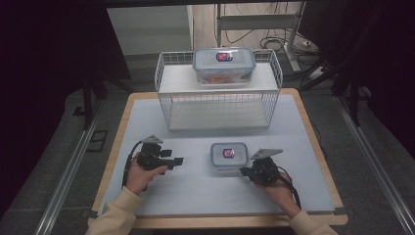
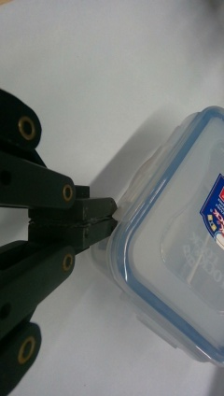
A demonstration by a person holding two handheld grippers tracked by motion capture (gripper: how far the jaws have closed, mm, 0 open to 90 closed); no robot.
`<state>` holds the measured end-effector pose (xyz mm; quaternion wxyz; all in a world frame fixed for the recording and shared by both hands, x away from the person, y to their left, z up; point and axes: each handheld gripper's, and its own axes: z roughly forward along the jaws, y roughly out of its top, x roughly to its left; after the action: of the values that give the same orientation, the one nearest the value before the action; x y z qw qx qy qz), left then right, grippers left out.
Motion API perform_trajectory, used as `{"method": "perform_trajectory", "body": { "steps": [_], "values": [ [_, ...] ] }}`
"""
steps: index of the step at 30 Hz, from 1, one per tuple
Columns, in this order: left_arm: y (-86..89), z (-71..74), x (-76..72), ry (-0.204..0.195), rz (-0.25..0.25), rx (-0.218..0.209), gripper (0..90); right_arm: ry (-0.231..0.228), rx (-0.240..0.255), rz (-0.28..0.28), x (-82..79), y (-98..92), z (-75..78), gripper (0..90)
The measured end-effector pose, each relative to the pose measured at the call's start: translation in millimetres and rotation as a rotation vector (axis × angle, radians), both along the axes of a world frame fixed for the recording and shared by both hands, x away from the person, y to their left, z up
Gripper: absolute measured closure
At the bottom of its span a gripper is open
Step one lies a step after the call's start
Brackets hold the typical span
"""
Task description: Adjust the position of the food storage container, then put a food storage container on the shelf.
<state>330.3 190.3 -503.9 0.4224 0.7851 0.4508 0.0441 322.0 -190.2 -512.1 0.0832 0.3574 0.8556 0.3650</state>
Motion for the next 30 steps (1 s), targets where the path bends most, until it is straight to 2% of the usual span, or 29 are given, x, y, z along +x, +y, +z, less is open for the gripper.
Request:
{"method": "perform_trajectory", "body": {
  "steps": [5, 9, 14, 17, 20, 25, 27, 30],
  "values": [
    [0.3, 1.6, -0.9, -0.004, 0.010, -0.010, 31.9, 0.005, 0.014, 0.015, -5.1, -1.9, 3.8, 89.4],
    [-1.0, 5.2, -2.3, -0.005, 0.028, -0.021, 29.6, -0.002, 0.022, -0.001, -5.7, -17.4, 10.3, 89.3],
    [-7.9, 6.6, -3.6, -0.002, 0.042, -0.021, 25.8, 0.026, 0.073, -0.053, 0.3, -42.2, 14.9, 88.2],
    [-11.0, 8.2, -5.9, -0.021, 0.058, -0.018, 25.7, 0.034, 0.095, -0.055, 4.3, -49.2, 17.2, 85.6],
    [-13.2, 9.0, -7.4, -0.022, 0.060, -0.020, 25.5, 0.045, 0.116, -0.043, 6.8, -52.2, 19.2, 73.6],
    [-21.8, 7.9, -4.6, 0.003, 0.048, -0.029, 23.7, 0.061, 0.162, -0.032, 9.5, -53.6, 22.1, 52.7],
    [-27.3, 7.8, -3.2, 0.001, 0.064, -0.034, 21.7, 0.070, 0.180, -0.035, 11.1, -54.0, 23.6, 45.2],
    [-35.3, 7.4, -0.6, 0.014, 0.060, -0.055, 20.0, 0.085, 0.221, -0.031, 15.2, -56.2, 24.3, 41.2]
  ]
}}
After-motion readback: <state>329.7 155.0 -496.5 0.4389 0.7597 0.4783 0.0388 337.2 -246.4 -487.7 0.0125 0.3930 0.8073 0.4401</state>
